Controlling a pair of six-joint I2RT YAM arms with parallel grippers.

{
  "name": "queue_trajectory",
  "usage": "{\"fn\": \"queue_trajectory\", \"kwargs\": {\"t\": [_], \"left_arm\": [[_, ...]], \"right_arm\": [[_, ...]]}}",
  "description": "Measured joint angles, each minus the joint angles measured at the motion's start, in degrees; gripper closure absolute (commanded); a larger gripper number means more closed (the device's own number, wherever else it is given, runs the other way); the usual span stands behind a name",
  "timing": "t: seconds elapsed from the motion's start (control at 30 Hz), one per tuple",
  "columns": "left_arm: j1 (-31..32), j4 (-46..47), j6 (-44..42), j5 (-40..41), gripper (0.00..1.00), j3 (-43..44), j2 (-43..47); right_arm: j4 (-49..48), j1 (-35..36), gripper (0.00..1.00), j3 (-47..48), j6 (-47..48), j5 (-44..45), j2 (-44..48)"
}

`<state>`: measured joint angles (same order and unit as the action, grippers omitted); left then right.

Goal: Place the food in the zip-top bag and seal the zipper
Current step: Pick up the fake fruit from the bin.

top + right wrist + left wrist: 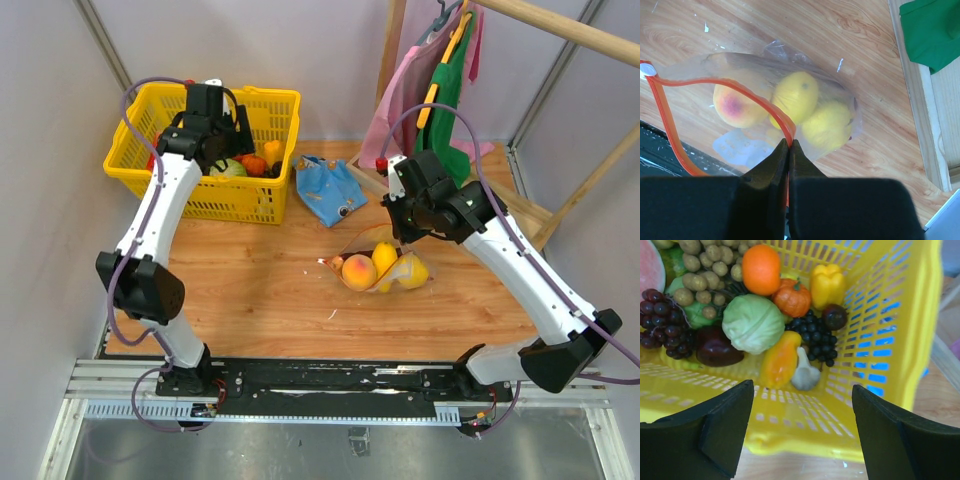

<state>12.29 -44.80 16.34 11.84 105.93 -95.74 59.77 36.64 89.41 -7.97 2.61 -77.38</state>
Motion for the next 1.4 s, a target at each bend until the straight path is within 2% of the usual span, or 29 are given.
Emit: {"fn": "queue_trajectory", "kwargs": {"t": [0.23, 0.63, 0.93, 1.23, 1.4], "left_arm": [[-5.57, -1.92, -2.64, -5.55, 0.17, 3.28, -11.26], [-6.62, -5.53, -4.24, -11.98, 0.23, 8.96, -24.74], [-7.26, -8.63, -4.74, -11.65, 0.22, 8.46, -30.05], [-7.30, -8.48, -5.62, -11.50, 0.17, 5.86, -33.57], [-7.32, -7.98, -5.70, -11.47, 0.24, 5.79, -34.38]], "right_arm": [[-0.63, 0.00, 0.99, -0.02, 0.28, -0.07, 0.00], [-1.36, 0.00, 0.99, -0.02, 0.50, -0.09, -0.55], [-1.99, 0.00, 0.99, -0.02, 0.52, -0.11, -0.74], [-2.80, 0.00, 0.99, -0.04, 0.55, -0.96, -1.27], [-3.06, 0.00, 0.99, -0.55, 0.52, -1.09, -1.27]]}}
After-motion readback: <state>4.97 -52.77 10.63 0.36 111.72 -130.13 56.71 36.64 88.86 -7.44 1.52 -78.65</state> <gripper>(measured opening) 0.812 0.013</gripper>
